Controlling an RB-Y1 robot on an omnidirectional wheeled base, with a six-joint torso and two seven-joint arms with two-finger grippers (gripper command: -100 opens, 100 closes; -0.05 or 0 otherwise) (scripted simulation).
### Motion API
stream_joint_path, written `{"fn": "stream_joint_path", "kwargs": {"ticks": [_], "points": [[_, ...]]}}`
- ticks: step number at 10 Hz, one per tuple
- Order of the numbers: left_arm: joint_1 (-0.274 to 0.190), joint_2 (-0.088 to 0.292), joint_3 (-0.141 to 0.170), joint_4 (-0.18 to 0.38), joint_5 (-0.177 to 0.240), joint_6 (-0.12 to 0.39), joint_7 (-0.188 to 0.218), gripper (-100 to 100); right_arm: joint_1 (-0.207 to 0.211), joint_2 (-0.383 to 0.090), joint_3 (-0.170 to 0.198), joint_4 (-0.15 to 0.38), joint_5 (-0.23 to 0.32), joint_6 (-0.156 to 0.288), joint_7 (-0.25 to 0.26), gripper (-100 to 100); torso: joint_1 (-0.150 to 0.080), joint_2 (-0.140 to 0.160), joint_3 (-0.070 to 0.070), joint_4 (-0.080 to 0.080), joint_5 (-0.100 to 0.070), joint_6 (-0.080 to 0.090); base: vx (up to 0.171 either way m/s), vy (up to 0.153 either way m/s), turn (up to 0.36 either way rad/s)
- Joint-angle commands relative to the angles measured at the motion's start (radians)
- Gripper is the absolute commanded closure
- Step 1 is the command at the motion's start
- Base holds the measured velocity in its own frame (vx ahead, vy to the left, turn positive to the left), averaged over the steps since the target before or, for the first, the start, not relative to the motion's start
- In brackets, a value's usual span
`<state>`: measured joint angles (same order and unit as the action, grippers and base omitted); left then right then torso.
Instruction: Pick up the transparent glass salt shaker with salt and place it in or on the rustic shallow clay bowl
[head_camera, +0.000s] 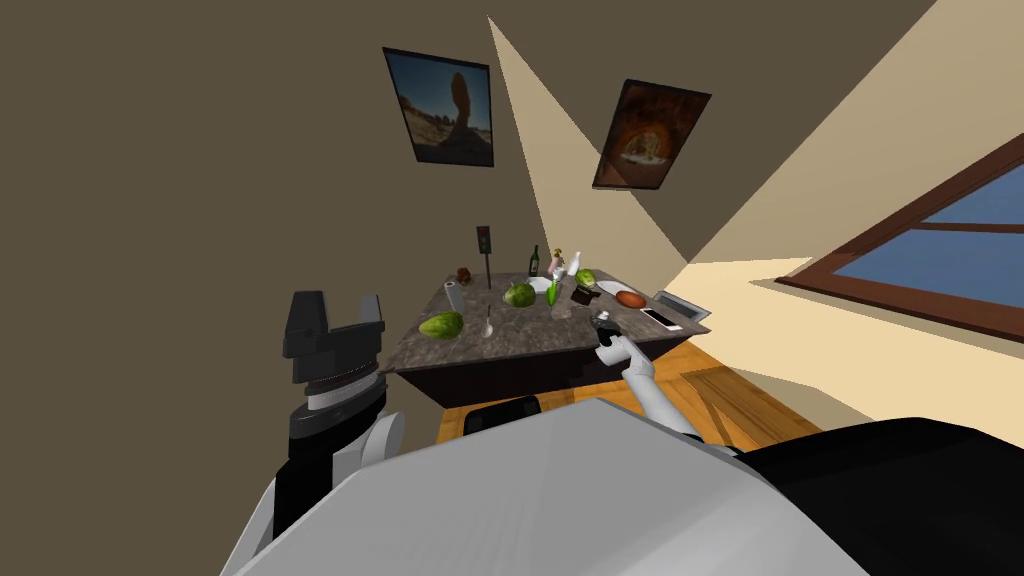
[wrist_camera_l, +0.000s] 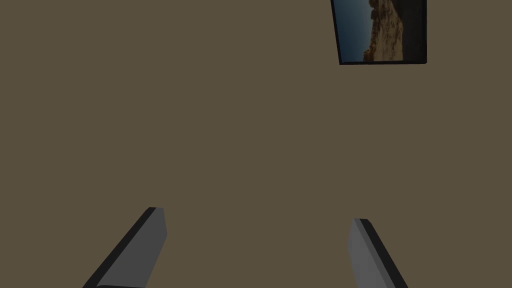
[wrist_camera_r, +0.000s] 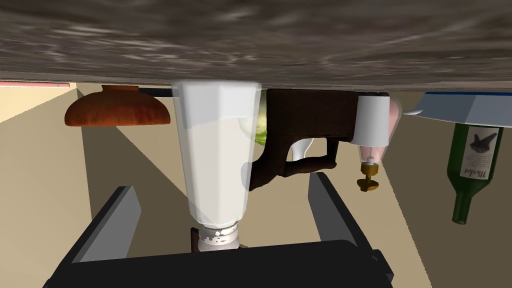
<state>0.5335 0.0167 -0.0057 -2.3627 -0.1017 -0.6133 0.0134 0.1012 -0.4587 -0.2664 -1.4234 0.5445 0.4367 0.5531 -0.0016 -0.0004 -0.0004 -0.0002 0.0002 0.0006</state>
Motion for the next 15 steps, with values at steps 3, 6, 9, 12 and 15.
{"fn": "stream_joint_path", "kwargs": {"ticks": [3, 6, 9, 12, 15], "points": [[0.000, 0.000, 0.000, 0.000, 0.000, 0.000, 0.000, 0, -0.016, -0.028, -0.066, 0.094, 0.014, -0.037, -0.028, -100, 0.000, 0.004, 0.002, 0.001, 0.000, 0.000, -0.042, 0.017, 0.215], [0.000, 0.000, 0.000, 0.000, 0.000, 0.000, 0.000, 0, -0.024, -0.043, -0.099, 0.141, 0.021, -0.056, -0.042, -100, -0.001, 0.004, 0.003, 0.001, 0.000, 0.000, -0.034, 0.008, 0.118], [0.000, 0.000, 0.000, 0.000, 0.000, 0.000, 0.000, 0, -0.033, -0.057, -0.131, 0.188, 0.028, -0.074, -0.056, -100, -0.001, 0.004, 0.002, 0.001, 0.000, 0.000, -0.026, 0.010, 0.112], [0.000, 0.000, 0.000, 0.000, 0.000, 0.000, 0.000, 0, -0.041, -0.071, -0.164, 0.235, 0.035, -0.093, -0.070, -100, 0.000, 0.005, 0.003, 0.001, 0.000, 0.000, -0.032, 0.012, 0.142], [0.000, 0.000, 0.000, 0.000, 0.000, 0.000, 0.000, 0, -0.039, -0.071, -0.158, 0.224, 0.029, -0.084, -0.066, 100, -0.001, 0.003, 0.002, 0.001, 0.000, 0.000, -0.003, 0.001, -0.002]]}}
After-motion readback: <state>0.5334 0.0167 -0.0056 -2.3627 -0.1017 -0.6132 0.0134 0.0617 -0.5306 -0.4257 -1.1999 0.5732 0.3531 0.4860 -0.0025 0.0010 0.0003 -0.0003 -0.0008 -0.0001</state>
